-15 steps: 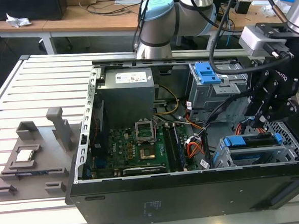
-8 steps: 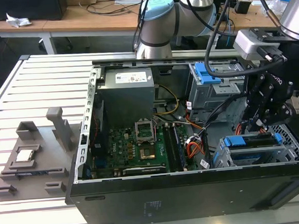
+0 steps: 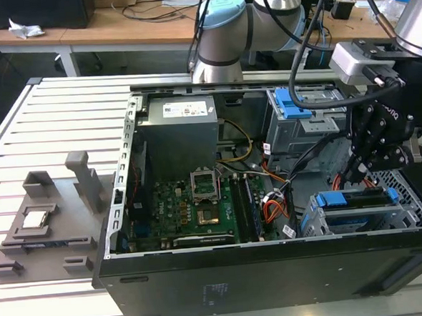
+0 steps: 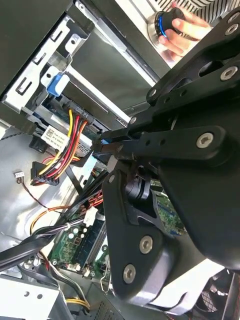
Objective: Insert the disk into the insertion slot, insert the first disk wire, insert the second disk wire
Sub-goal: 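Insert the second disk wire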
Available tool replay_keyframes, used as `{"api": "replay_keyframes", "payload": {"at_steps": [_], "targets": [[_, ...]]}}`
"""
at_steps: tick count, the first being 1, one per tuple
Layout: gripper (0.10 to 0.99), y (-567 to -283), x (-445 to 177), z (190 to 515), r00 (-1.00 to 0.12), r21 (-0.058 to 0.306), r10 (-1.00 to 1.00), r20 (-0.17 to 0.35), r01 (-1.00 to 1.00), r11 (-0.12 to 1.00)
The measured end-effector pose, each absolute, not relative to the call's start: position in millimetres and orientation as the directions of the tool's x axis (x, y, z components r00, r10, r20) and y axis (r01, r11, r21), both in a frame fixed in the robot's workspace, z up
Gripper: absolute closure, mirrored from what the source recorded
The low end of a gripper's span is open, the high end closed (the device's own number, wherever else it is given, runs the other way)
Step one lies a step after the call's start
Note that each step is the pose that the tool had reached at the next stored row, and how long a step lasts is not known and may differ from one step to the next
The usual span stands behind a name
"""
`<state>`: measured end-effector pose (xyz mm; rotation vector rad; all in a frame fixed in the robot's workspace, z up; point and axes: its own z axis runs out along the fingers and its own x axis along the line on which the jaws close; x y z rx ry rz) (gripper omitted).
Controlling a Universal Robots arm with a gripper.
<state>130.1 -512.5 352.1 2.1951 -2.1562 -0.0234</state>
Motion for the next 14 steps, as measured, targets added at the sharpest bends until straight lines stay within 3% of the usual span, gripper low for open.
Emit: {"api": "replay_keyframes", "payload": {"at_steps": [6, 9, 14], "targets": [[0.929, -536.1, 130.1, 351.3, 0.019, 0.057, -0.999, 0.034, -0.998, -0.017], [0.929, -537.9, 130.1, 349.3, 0.019, 0.056, -1.0, -0.016, -0.998, -0.02], [0.929, -538.5, 132.6, 343.3, 0.019, 0.056, -0.999, -0.031, -0.998, -0.021]]}}
